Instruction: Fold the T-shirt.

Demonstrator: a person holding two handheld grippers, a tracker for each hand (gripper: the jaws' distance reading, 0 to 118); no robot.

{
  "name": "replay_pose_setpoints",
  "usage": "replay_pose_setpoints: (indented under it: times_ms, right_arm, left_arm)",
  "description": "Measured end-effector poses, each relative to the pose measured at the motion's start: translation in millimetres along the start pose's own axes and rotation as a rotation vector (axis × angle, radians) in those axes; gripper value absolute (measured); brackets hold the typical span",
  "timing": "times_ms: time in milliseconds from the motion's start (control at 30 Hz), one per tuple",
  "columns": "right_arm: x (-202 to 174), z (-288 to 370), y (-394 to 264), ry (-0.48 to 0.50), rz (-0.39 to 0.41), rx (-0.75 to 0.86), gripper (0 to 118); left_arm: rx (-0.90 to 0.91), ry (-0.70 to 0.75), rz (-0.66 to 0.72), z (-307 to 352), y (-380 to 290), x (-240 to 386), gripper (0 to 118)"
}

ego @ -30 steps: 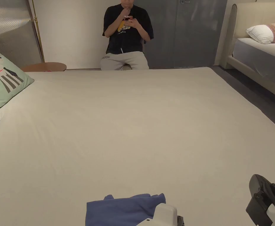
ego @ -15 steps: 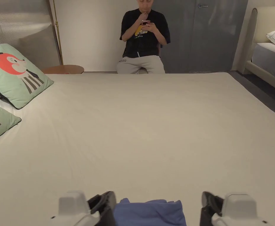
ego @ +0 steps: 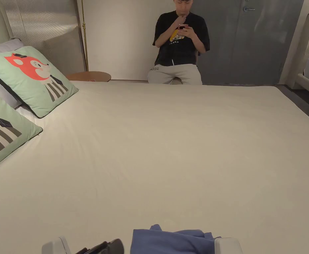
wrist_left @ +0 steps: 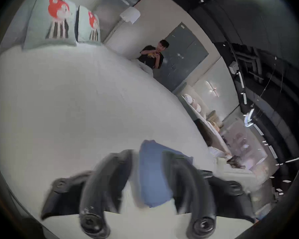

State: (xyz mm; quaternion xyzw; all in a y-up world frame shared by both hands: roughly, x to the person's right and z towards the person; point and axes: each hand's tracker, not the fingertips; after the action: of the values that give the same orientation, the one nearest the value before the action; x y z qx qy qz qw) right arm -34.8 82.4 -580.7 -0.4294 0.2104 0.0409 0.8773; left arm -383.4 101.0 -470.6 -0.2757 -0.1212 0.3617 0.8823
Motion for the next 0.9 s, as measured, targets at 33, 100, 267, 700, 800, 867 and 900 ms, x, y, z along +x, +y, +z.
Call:
replay_pose_setpoints:
  times_ms: [33,100,267,700,800,867,900]
  right_arm:
    - [1.3,-2.1,4.5,0.005,0.01,-0.015,0]
    - [3.9,-6.5,11.8,0.014,0.025,-0.044,0]
    - [12.0,-8.7,23.4,0.061,0.03,-0.107,0]
    - [18.6,8.4,18.1,0.102,-0.087,-0.057,0]
    - [8.3,13.5,24.9,0.099,-0.052,-0.028,0]
    - [-0.3,21.3,33.1,0.111,-0.034,0.01,0]
    - [-4.2,24.5,37.3,0.123,-0.037,0.026,0]
  left_arm:
    - [-0.059,-0.047,0.02,-9.6,2.7,-6.3,87]
    - [-0.19,-0.125,0.099,-31.4,6.7,-13.3,109]
    - [-0.305,-0.231,0.25,-73.3,5.4,-35.8,110]
    - [-0.385,-0.174,0.341,-105.0,-7.3,-40.2,25]
    - [-0.391,-0.168,0.32,-81.6,1.5,-11.7,23]
    - [-0.373,-0.167,0.306,-66.1,12.2,-11.0,23]
    - [-0.36,-0.166,0.303,-73.5,22.8,-47.9,23]
